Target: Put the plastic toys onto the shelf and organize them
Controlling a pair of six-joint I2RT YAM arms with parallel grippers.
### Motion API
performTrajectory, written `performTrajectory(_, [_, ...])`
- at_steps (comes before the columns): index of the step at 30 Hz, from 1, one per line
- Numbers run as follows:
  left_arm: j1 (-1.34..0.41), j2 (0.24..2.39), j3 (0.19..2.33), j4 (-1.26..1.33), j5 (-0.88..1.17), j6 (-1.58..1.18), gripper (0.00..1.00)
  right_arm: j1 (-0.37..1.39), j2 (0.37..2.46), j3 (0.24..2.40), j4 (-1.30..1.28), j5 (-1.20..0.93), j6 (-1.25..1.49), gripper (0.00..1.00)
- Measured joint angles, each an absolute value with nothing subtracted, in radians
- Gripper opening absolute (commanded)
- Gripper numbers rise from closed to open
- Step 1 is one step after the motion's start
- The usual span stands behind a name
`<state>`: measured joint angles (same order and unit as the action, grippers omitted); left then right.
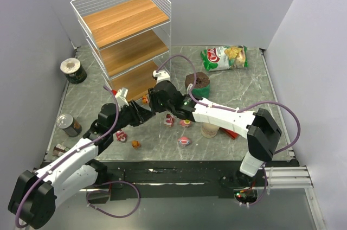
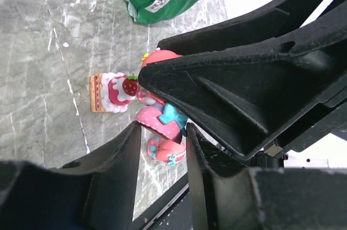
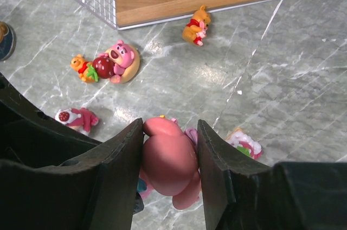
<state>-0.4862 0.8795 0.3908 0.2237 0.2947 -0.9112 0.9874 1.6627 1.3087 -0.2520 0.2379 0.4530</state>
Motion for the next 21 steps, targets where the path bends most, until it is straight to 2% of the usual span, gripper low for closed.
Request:
performTrajectory(5, [-0.486,0.879,0.382,0.228,0.311,-0.908,0.19,0.987,1.662,1.309,-0.267,0.224,0.456,0.12])
performTrajectory(11, [-0.486,0.866,0.382,0.229,0.317,-0.904,0.01,0.984,1.649,1.309,-0.274,0.213,0.464,0.25])
performTrajectory(17, [-0.486,0.854,0.382,0.224,0.316,-0.904,0.01,0.978,1.644,1.307,-0.273,0.194,0.477,0.41])
performTrajectory(21, [-0.487,0.846,0.382,0.218,0.316,-0.904,0.01,0.973,1.635,1.3,-0.271,0.177,0.49,0.59])
